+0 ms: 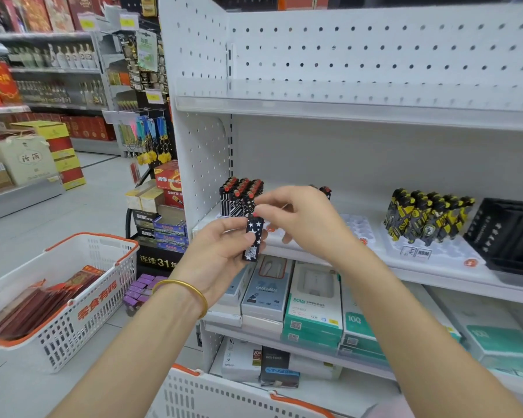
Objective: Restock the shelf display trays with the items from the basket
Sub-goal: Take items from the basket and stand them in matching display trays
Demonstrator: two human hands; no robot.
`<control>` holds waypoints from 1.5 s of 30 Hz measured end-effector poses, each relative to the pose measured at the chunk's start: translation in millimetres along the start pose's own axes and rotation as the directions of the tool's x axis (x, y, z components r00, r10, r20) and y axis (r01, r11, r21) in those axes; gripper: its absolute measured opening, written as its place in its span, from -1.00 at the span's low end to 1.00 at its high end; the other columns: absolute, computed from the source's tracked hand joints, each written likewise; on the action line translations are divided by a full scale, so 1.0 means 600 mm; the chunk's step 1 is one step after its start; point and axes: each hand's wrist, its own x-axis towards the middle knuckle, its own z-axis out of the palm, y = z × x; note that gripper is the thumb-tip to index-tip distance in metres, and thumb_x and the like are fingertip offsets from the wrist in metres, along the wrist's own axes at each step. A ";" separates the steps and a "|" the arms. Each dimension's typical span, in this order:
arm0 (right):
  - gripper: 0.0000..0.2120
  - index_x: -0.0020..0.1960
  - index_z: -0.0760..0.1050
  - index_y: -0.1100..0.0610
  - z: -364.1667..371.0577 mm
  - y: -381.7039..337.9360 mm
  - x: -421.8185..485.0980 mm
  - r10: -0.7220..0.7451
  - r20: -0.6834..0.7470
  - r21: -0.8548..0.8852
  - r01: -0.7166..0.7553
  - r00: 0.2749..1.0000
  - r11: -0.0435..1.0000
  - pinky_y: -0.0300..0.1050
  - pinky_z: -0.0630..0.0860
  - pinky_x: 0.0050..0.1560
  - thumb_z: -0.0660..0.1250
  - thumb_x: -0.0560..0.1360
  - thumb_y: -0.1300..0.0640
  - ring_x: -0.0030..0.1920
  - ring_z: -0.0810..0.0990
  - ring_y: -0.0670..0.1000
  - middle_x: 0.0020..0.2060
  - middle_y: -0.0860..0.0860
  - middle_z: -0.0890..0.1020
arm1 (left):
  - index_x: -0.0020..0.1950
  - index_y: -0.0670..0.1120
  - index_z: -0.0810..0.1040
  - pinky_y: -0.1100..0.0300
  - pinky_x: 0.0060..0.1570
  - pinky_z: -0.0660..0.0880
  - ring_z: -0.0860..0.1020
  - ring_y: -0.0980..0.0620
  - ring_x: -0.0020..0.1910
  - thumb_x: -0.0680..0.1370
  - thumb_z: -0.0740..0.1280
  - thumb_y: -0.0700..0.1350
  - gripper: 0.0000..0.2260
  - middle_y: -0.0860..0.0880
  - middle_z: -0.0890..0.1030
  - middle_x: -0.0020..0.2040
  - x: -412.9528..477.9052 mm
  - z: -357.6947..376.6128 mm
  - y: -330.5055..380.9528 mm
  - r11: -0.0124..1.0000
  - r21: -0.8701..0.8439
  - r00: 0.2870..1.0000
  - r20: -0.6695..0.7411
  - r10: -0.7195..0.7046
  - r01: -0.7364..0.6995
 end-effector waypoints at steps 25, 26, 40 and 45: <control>-0.83 0.02 0.55 0.07 -0.142 0.089 -0.064 0.204 -0.186 0.347 -0.130 0.961 0.929 -0.12 0.55 -0.36 0.34 0.49 0.28 -0.30 0.58 -0.04 -0.25 0.05 0.60 | -0.03 -0.12 0.54 0.24 -0.20 0.59 0.61 0.04 -0.20 0.55 0.28 -0.30 -0.89 -0.10 0.61 -0.11 0.033 0.159 -0.059 0.908 0.399 0.989 0.118 0.084 -0.125; -0.85 0.02 0.55 0.07 -0.138 0.090 -0.064 0.204 -0.204 0.340 -0.126 0.957 0.932 -0.05 0.56 -0.35 0.35 0.48 0.25 -0.32 0.58 -0.03 -0.29 0.03 0.58 | -0.06 -0.11 0.53 0.26 -0.21 0.59 0.59 0.05 -0.21 0.53 0.31 -0.31 -0.89 -0.08 0.59 -0.14 0.034 0.161 -0.061 0.897 0.417 0.988 0.110 0.108 -0.145; -0.79 0.05 0.49 0.16 -0.116 0.128 0.026 0.111 -0.289 -0.043 -0.129 0.951 0.991 0.12 0.53 0.03 0.32 0.45 0.34 -0.13 0.54 0.10 -0.19 0.03 0.49 | 0.41 -0.09 0.38 0.19 0.40 0.06 0.23 -0.06 0.43 0.47 0.25 -0.32 -0.50 -0.08 0.31 0.45 0.064 0.111 -0.077 0.036 0.920 0.829 0.333 0.450 -0.390; -0.79 0.05 0.51 0.16 -0.093 0.144 0.038 0.058 -0.286 -0.169 -0.110 0.957 0.979 0.05 0.52 0.02 0.32 0.44 0.35 -0.11 0.54 0.13 -0.10 0.08 0.43 | 0.46 -0.01 0.29 0.28 0.27 0.25 0.36 0.07 0.33 0.50 0.18 -0.33 -0.46 -0.01 0.36 0.40 0.062 0.103 -0.086 0.169 0.885 0.852 0.343 0.396 -0.435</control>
